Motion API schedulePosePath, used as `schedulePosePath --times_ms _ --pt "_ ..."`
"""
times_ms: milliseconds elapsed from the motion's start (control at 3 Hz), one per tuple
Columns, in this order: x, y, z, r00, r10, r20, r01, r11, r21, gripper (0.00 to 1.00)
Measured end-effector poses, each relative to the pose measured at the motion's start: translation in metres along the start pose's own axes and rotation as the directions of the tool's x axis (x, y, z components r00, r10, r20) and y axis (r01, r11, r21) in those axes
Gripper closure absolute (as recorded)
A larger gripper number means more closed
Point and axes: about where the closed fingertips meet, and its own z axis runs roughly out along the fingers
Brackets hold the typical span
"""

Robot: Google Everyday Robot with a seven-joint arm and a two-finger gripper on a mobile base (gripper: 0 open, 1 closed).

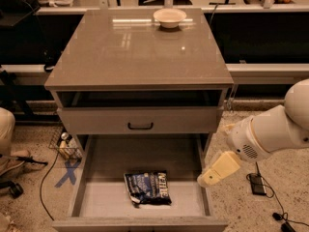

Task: Pick blue chip bag from middle drawer and place on counter

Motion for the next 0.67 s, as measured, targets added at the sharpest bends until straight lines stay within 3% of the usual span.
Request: schedulePosePath --times_ms 333,667 --pt "0.012 -0.002 0.027 1.000 0.002 -0.024 -0.002 0.9997 0.024 0.00" --pt "0.037 -0.006 0.076 0.997 -0.008 -0.073 0.012 0.9985 0.054 0.00"
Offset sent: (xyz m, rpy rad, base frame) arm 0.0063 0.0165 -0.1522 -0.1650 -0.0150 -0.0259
